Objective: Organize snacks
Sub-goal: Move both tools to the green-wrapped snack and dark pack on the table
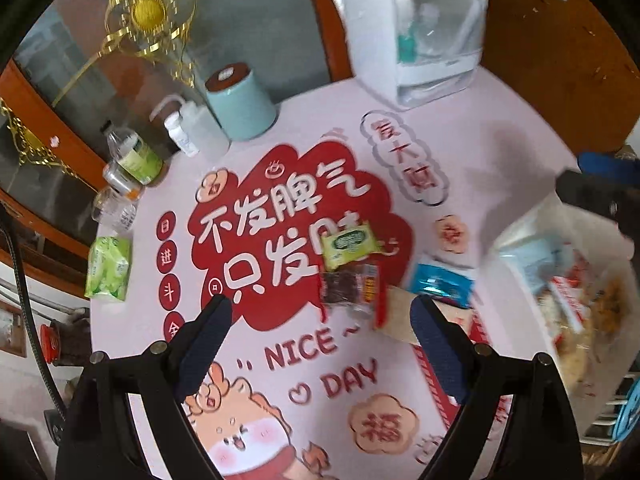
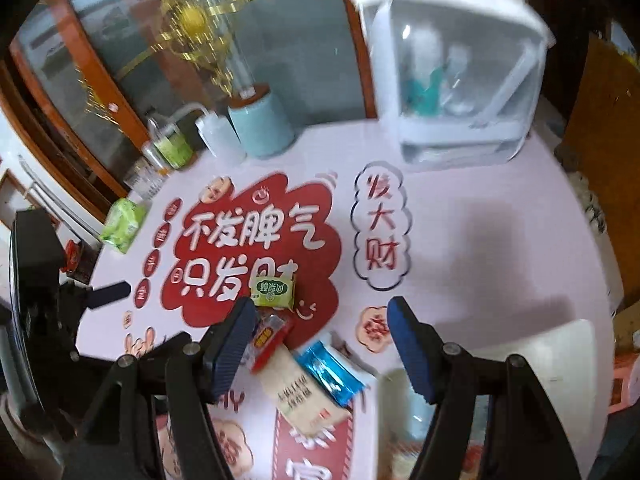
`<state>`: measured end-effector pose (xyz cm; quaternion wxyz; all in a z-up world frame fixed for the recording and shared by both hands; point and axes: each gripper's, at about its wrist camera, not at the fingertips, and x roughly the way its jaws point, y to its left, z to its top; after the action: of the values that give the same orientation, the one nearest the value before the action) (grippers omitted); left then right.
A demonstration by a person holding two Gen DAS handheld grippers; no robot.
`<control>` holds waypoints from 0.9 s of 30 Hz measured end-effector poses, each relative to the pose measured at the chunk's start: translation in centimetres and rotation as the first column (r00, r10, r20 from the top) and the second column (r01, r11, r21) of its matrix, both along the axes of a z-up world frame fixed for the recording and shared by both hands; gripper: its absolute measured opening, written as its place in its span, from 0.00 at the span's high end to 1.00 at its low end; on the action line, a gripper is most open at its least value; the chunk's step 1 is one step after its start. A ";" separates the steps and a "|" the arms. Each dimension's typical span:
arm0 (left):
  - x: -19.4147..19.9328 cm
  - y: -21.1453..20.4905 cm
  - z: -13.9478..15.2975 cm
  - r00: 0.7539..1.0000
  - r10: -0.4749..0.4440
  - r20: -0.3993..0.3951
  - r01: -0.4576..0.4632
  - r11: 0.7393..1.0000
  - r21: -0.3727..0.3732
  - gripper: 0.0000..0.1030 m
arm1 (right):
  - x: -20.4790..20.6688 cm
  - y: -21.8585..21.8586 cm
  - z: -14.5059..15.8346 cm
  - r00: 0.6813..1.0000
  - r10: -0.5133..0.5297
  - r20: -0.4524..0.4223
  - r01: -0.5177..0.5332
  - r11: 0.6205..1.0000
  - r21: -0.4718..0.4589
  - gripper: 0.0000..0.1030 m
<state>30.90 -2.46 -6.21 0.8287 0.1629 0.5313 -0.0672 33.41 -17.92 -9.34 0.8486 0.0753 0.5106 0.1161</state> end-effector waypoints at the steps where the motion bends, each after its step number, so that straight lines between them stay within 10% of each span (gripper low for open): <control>1: 0.8 0.6 -1.3 1.000 0.009 -0.014 -0.009 1.000 -0.002 0.13 | 0.9 0.7 -1.3 1.000 -0.002 -0.029 0.003 1.000 0.001 0.33; 12: 6.3 4.7 -13.6 0.979 0.153 -0.134 -0.162 0.985 -0.059 0.13 | 6.2 6.0 -11.6 0.975 -0.001 -0.221 0.007 1.000 0.027 0.33; 27: 6.9 6.7 -17.6 0.955 0.220 -0.197 -0.268 0.927 -0.264 0.14 | 7.9 11.6 -14.6 0.972 0.070 -0.226 -0.086 0.994 -0.064 0.34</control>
<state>37.85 4.23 -23.84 0.7990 -0.0329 0.5981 -0.0529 41.28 -6.37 -23.99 0.7828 0.0363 0.6092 0.1212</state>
